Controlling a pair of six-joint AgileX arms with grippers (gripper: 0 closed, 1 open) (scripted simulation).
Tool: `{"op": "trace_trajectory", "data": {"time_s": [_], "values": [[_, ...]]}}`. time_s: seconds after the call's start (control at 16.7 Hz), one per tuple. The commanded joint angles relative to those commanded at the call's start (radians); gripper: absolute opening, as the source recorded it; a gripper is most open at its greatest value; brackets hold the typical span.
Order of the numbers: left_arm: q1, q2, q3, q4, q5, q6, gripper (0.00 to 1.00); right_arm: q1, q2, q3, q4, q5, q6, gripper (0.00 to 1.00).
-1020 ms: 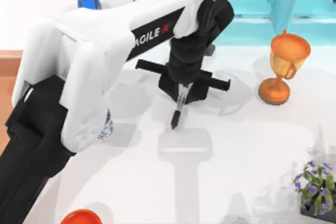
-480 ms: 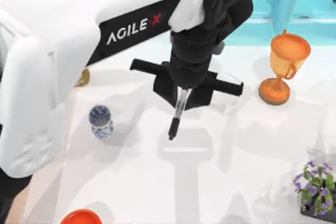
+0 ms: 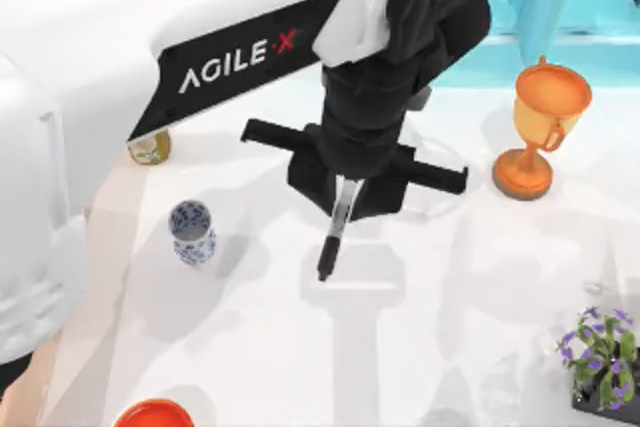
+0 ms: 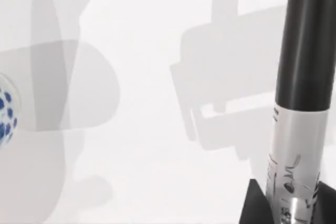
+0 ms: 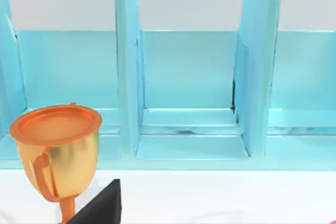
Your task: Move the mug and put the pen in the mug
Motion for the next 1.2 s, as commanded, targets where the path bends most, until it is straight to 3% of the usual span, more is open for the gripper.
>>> {"op": "trace_trajectory", "data": {"time_s": [0.24,0.48,0.9,1.2], "values": [[0.003,-0.024,-0.100,0.098,-0.054,0.042,0.00,0.000,0.000,0.000,0.000,0.000,0.000,1.00],[0.014,-0.131,-0.317,0.359,-0.166,0.118,0.00,0.000,0.000,0.000,0.000,0.000,0.000,1.00],[0.036,-0.562,-0.797,1.100,-0.366,0.261,0.00,0.000,0.000,0.000,0.000,0.000,0.000,1.00],[0.036,-0.897,-1.140,1.635,-0.446,0.361,0.00,0.000,0.000,0.000,0.000,0.000,0.000,1.00]]}}
